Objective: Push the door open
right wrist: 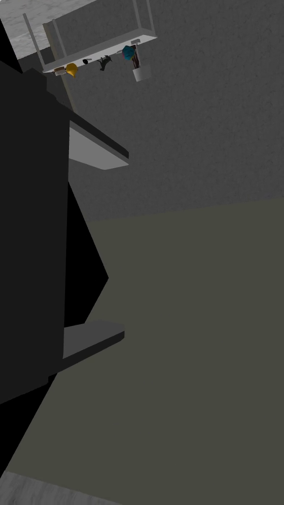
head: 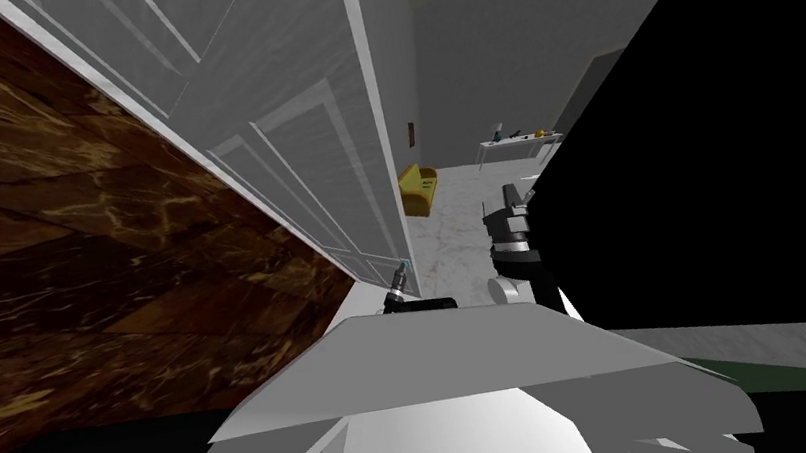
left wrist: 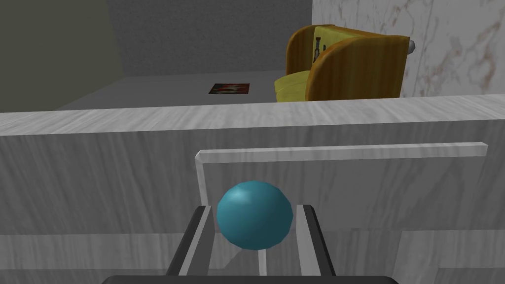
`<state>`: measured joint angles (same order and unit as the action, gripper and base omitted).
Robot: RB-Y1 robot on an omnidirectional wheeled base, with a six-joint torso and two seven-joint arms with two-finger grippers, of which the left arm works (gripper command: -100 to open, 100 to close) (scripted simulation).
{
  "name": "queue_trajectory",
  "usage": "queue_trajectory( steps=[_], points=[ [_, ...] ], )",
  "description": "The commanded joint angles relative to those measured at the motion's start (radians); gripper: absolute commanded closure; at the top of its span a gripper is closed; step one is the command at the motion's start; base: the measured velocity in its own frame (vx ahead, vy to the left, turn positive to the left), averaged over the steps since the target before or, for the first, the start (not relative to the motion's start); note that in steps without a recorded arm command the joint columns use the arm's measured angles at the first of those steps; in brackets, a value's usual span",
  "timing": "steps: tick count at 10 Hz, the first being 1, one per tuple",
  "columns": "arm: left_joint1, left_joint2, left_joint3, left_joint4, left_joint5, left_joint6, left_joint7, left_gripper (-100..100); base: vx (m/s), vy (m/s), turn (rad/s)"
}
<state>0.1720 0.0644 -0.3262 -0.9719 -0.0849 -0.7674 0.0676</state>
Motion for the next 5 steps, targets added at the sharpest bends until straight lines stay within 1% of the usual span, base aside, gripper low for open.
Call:
queue_trajectory(
  steps=[1,3,5],
  points=[
    [-0.012,0.007,0.021,-0.002,0.008,-0.002,-0.004,100,0.143,-0.103,0.027],
    [-0.021,0.012,0.043,0.006,0.017,0.001,-0.011,100,0.173,-0.092,0.045],
    [-0.029,0.015,0.063,0.012,0.025,0.003,-0.017,100,0.175,-0.112,0.046]
  ],
)
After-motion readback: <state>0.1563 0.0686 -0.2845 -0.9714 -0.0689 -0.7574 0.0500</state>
